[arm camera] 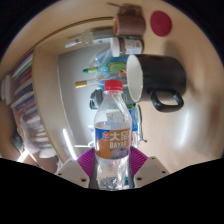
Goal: Pour water
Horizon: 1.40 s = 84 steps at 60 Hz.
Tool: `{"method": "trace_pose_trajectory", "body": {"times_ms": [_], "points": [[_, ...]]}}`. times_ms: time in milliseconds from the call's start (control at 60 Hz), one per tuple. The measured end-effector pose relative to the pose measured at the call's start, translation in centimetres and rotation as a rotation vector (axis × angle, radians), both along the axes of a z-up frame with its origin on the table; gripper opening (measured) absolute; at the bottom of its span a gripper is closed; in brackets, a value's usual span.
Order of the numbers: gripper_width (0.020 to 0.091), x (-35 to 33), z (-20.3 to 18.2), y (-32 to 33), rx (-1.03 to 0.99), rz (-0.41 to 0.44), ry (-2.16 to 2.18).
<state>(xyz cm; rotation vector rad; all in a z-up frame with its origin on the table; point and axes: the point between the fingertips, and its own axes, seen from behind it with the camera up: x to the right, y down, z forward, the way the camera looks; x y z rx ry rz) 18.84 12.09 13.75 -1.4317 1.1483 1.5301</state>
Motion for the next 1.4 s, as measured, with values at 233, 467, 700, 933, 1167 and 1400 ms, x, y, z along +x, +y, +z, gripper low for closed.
{"method": "trace_pose_trajectory", "body": {"times_ms": [233, 467, 700, 933, 1167, 1400], "points": [[0.0448, 1.4, 2.1, 0.4, -0.010, 0.021, 0.266], [0.0447, 1.3, 3.9, 0.2, -0.024, 0.029, 0.431], [0.0446, 0.3, 3.7, -0.5, -0.043, 0.057, 0.379], [0.0449, 4.9, 11.9, -3.0, 0.282, -0.043, -0.405], [0.0450, 18.9, 23.0, -3.9, 0.490, -0.412, -1.179], [0.0448, 31.9, 10.9, 0.2, 0.270, -0.444, -1.680]]}}
